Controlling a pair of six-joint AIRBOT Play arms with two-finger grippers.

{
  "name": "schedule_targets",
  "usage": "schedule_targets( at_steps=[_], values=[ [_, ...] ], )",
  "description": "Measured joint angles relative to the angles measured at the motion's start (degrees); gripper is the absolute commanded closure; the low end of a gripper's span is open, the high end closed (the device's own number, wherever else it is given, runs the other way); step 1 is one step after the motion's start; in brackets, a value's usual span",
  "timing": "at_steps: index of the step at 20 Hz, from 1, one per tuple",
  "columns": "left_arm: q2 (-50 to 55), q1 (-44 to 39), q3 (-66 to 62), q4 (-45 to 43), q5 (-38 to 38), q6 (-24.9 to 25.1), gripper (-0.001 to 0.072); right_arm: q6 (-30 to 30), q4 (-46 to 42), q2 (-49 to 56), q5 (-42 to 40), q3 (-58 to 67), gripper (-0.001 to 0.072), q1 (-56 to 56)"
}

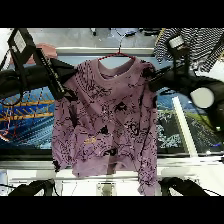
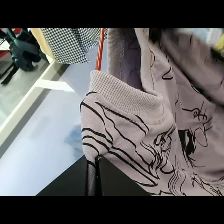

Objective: Fold the clothes and pants, and hang the long-sleeved shirts on hangers.

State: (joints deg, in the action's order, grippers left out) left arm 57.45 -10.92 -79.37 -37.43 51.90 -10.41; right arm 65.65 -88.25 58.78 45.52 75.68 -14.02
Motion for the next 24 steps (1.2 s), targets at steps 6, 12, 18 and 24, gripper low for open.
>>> schedule_targets(
  at_steps=[6,12,18,24],
  values=[
    [-0.74,0.07,0.0,-0.37,0.28,3.69,0.0681,-27.34,15.43,-1.46,10.93,6.43,0.0331,7.3],
    [-2.16,0.98,0.0,2.21,6.1,7.32,0.0681,-43.06,35.12,3.32,26.43,12.59,0.0331,15.37],
    [-2.43,4.76,0.0,10.49,13.68,9.73,0.0681,-47.52,44.89,6.43,39.91,15.34,0.033,18.97],
    [-2.45,7.17,-0.02,16.85,17.49,11.13,0.068,-49.24,50.49,7.93,47.21,15.76,0.0682,19.61]
  ],
)
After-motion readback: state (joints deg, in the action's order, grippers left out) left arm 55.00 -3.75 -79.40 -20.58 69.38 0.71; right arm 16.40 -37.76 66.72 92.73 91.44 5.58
